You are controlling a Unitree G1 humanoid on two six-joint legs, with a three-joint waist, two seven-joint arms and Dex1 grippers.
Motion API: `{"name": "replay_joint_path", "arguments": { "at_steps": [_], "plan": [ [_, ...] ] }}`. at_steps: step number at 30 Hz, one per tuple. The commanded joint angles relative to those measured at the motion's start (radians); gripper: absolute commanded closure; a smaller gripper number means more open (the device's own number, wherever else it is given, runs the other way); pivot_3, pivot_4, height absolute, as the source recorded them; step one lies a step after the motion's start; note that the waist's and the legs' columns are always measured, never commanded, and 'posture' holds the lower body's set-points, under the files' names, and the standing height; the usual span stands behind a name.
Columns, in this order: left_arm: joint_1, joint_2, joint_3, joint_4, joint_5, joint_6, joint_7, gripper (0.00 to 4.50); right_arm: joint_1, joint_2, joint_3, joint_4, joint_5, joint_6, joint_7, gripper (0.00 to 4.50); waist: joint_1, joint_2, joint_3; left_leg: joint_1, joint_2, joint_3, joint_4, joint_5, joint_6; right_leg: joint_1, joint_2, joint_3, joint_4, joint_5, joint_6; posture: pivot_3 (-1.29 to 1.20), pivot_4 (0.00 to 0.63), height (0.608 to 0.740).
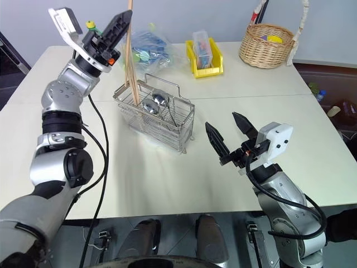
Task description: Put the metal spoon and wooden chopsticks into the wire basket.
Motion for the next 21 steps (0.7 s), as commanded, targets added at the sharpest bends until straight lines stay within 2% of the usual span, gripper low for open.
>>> {"name": "replay_joint_path", "arguments": {
  "at_steps": [1,6,12,21],
  "plan": [
    [0.034,-0.017,-0.013,-0.042,0.063,-0.137,0.045,4.49,-0.001,-0.025,0.011,-0.049,0.01,0.004,0.018,0.0,0.001,0.0,0.0,0.0,0.0,0.0,0.0,0.0,0.0,0.0,0.0,0.0,0.0,0.0,0.0,0.0,0.15,0.74],
    [0.063,-0.039,-0.01,-0.029,0.097,-0.234,0.082,4.49,0.004,-0.068,-0.001,-0.056,0.063,0.036,0.046,0.0,0.007,0.0,0.0,0.0,0.0,0.0,0.0,0.0,0.0,0.0,0.0,0.0,-0.001,0.0,0.0,0.0,0.15,0.74],
    [0.082,-0.059,-0.015,-0.019,0.107,-0.285,0.086,4.49,0.002,-0.118,-0.012,-0.052,0.098,0.06,0.07,0.0,0.024,0.0,0.0,0.0,0.0,0.0,0.0,0.0,0.0,0.001,0.0,0.0,-0.001,0.0,0.0,0.0,0.15,0.74],
    [0.145,-0.108,-0.035,-0.078,0.122,-0.331,0.12,4.49,0.02,-0.193,-0.012,-0.091,0.165,0.102,0.116,0.0,0.025,0.0,0.0,-0.001,0.0,0.0,0.001,0.0,0.0,0.001,0.0,0.0,-0.002,0.0,0.0,0.0,0.15,0.74]
  ]
}}
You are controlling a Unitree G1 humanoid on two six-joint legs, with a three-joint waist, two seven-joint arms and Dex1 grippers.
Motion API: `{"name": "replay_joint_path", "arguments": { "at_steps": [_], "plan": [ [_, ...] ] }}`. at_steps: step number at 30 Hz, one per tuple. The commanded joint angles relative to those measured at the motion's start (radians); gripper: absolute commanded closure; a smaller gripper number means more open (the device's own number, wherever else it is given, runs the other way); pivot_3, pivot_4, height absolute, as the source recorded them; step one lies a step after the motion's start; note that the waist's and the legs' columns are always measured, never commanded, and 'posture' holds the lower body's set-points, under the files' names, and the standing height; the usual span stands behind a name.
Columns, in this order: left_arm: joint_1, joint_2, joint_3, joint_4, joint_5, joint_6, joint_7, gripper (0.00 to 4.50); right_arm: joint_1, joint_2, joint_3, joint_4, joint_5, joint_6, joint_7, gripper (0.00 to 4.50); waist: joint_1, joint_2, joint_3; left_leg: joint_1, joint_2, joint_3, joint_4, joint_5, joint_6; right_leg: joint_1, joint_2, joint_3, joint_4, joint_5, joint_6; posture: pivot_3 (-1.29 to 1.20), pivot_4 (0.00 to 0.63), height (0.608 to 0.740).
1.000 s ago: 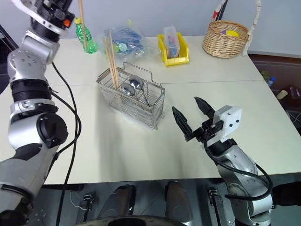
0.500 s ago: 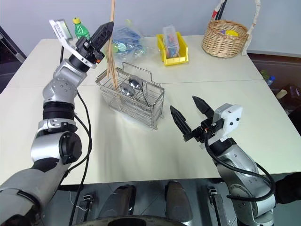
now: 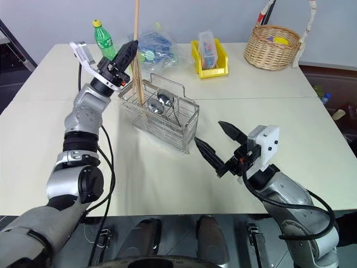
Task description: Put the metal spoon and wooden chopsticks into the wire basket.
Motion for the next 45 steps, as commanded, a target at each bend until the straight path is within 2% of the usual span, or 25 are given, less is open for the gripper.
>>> {"name": "replay_joint_path", "arguments": {
  "at_steps": [1,27,30,36,37,45],
  "plan": [
    [-0.001,-0.006,-0.015,-0.064,0.012,-0.051,0.011,4.49,-0.001,-0.027,-0.013,-0.048,0.042,0.009,0.026,0.0,-0.001,0.0,0.0,0.0,0.0,0.0,0.0,0.0,0.0,0.0,0.0,0.0,0.0,0.0,0.0,0.0,0.15,0.74],
    [0.104,-0.029,-0.056,-0.167,-0.004,-0.054,0.047,4.49,-0.006,-0.085,-0.01,-0.031,0.076,0.024,0.089,0.0,0.001,0.0,0.0,0.0,0.0,0.0,0.0,0.0,0.0,0.001,0.0,0.0,0.0,0.0,0.0,0.0,0.15,0.74],
    [0.103,-0.026,-0.056,-0.175,-0.009,-0.047,0.046,3.26,-0.013,-0.084,-0.004,-0.025,0.071,0.026,0.091,0.0,0.001,0.0,0.0,0.0,0.0,0.0,0.0,0.0,0.0,0.001,0.0,0.0,0.0,0.0,0.0,0.0,0.15,0.74],
    [0.099,-0.013,-0.049,-0.254,-0.038,0.006,0.065,0.21,-0.029,-0.081,0.01,-0.011,0.062,0.029,0.091,0.0,0.001,0.0,0.0,0.0,0.0,0.0,0.0,0.0,0.0,0.001,0.0,0.0,0.0,0.0,0.0,0.0,0.15,0.74],
    [0.098,-0.007,-0.047,-0.278,-0.047,0.02,0.068,0.05,-0.032,-0.081,0.011,-0.009,0.061,0.029,0.091,0.0,0.001,0.0,0.0,0.0,0.0,0.0,0.0,0.0,0.0,0.001,0.0,0.0,0.0,0.0,0.0,0.0,0.15,0.74],
    [0.064,0.07,-0.031,-0.432,-0.125,0.152,0.126,0.05,-0.048,-0.083,0.018,0.014,0.05,0.022,0.11,0.0,0.001,0.0,0.0,0.0,0.0,0.0,0.0,0.0,0.0,0.001,0.0,0.0,-0.001,0.0,0.0,0.0,0.15,0.74]
  ]
}}
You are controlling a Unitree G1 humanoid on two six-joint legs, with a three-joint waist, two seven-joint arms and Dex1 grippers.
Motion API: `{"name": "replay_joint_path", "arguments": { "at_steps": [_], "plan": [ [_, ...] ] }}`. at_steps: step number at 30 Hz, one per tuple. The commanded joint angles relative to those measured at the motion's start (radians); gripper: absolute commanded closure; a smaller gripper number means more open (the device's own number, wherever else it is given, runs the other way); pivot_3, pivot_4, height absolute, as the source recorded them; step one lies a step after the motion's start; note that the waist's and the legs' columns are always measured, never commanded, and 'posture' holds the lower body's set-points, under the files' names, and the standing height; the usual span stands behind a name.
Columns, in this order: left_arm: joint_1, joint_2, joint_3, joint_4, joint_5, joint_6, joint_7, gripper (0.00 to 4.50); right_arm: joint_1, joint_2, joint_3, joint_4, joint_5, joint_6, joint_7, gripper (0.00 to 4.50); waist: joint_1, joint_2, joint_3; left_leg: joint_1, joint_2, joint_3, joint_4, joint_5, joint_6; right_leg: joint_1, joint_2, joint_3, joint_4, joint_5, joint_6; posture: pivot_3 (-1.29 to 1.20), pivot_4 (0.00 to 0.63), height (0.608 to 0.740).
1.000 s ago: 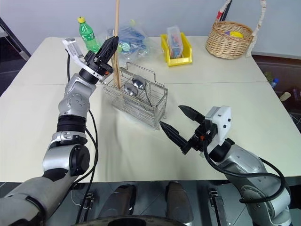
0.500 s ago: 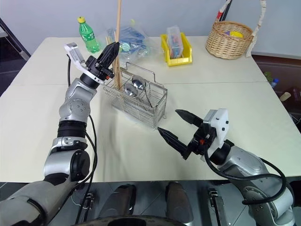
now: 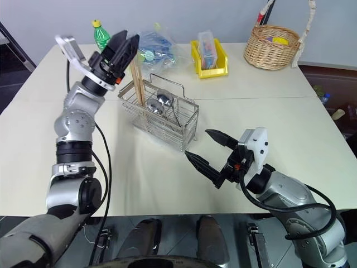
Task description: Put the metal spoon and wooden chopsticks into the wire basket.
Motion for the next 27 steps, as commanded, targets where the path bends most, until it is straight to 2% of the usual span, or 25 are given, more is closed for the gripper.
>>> {"name": "replay_joint_path", "arguments": {
  "at_steps": [1,7,12,19,22,27],
  "plan": [
    [-0.039,0.04,0.01,-0.075,-0.024,0.034,0.025,0.05,-0.021,-0.003,-0.002,0.002,-0.012,-0.016,0.018,0.0,0.0,0.0,0.0,0.0,0.0,0.0,0.0,0.0,0.0,0.0,0.0,0.0,0.0,0.0,0.0,0.0,0.15,0.74],
    [0.001,0.139,-0.006,-0.119,0.033,0.07,0.084,0.05,-0.06,-0.009,-0.02,0.042,-0.045,-0.024,0.035,0.0,-0.002,0.0,0.0,0.0,0.0,0.0,0.0,0.0,0.0,0.0,0.0,0.0,0.0,0.0,0.0,0.0,0.15,0.74],
    [0.148,0.237,0.018,-0.233,0.053,0.142,0.156,0.05,-0.072,-0.011,-0.078,0.086,-0.094,-0.044,0.022,0.0,-0.004,0.001,0.0,0.001,0.0,0.0,-0.001,0.0,0.0,0.0,0.0,0.0,0.0,0.0,0.0,0.0,0.15,0.74],
    [0.435,0.338,0.096,-0.516,-0.07,0.327,0.192,0.05,-0.046,0.0,-0.125,0.092,-0.094,-0.051,0.028,0.0,0.0,0.001,0.0,0.0,0.001,0.0,-0.001,0.0,0.0,-0.001,0.0,0.0,-0.001,0.0,0.0,0.0,0.15,0.74],
    [0.552,0.39,0.14,-0.64,-0.171,0.427,0.183,0.05,-0.046,-0.009,-0.144,0.085,-0.072,-0.038,0.036,0.0,-0.001,0.001,0.0,0.0,0.001,0.0,-0.001,0.0,0.0,0.0,0.0,0.0,-0.001,0.0,-0.001,0.0,0.15,0.74],
    [0.646,0.443,0.182,-0.722,-0.275,0.495,0.175,0.05,-0.066,-0.038,-0.168,0.059,-0.002,0.003,0.042,0.0,0.0,0.002,0.001,0.0,0.001,0.0,-0.001,0.0,0.0,0.0,0.0,0.0,-0.001,-0.002,-0.005,0.0,0.15,0.74]
  ]
}}
